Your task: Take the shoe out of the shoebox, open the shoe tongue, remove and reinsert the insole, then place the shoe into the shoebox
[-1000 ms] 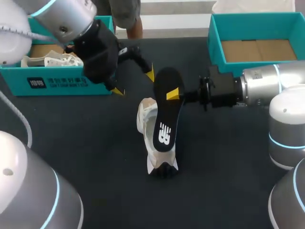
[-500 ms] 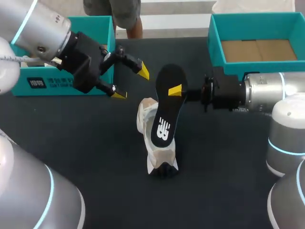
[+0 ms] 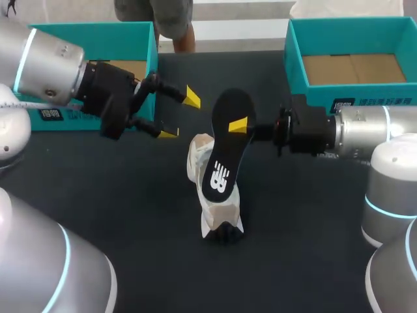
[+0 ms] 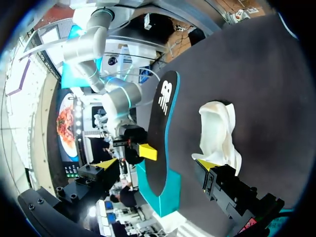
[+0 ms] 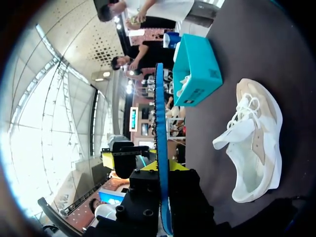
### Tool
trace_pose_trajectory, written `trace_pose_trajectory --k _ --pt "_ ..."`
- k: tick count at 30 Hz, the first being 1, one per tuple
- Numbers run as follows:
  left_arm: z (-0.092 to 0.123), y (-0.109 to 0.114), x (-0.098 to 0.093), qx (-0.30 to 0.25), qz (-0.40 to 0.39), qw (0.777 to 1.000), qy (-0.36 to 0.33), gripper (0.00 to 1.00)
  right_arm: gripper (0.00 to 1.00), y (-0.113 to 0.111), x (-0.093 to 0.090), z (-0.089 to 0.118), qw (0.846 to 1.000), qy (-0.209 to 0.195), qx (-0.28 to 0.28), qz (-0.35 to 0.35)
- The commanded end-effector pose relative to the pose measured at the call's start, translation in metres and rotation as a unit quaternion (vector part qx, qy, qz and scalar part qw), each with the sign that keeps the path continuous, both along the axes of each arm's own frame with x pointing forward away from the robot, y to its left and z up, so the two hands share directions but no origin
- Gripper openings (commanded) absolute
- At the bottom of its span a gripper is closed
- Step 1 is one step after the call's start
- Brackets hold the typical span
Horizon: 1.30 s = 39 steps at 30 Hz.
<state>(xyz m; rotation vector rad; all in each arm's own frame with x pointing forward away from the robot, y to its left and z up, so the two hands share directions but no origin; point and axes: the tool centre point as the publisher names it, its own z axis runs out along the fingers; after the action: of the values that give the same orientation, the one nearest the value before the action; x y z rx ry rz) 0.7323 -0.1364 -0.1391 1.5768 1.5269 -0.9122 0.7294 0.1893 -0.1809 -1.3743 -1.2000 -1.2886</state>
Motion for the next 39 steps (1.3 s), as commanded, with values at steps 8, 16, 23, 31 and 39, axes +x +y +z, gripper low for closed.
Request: trace_pose_trajectory --k 8,16,23,31,39 --pt "-0.006 -0.004 0.0 -0.058 0.014 0.998 -0.007 1.0 0.0 0.002 0.0 0.001 1.0 0.002 -0.005 0.001" --pt "-0.006 -0.004 0.0 -0.058 0.014 0.998 -0.007 1.0 0.0 0.001 0.0 0.001 1.0 -0.002 -0.001 -0.004" --pt "-0.006 -0.004 0.0 -0.058 0.014 0.998 -0.007 1.0 0.0 0.0 0.0 0.003 1.0 -0.002 -0.002 -0.004" --pt "-0.006 -0.006 0.0 -0.059 0.013 0.998 -0.007 1.0 0.0 0.0 0.001 0.005 1.0 -0.003 -0.001 -0.005" --pt "-0.006 -0.022 0.004 -0.064 0.0 0.998 -0.015 1.0 0.0 0.003 0.0 0.004 1.0 -0.002 0.001 -0.006"
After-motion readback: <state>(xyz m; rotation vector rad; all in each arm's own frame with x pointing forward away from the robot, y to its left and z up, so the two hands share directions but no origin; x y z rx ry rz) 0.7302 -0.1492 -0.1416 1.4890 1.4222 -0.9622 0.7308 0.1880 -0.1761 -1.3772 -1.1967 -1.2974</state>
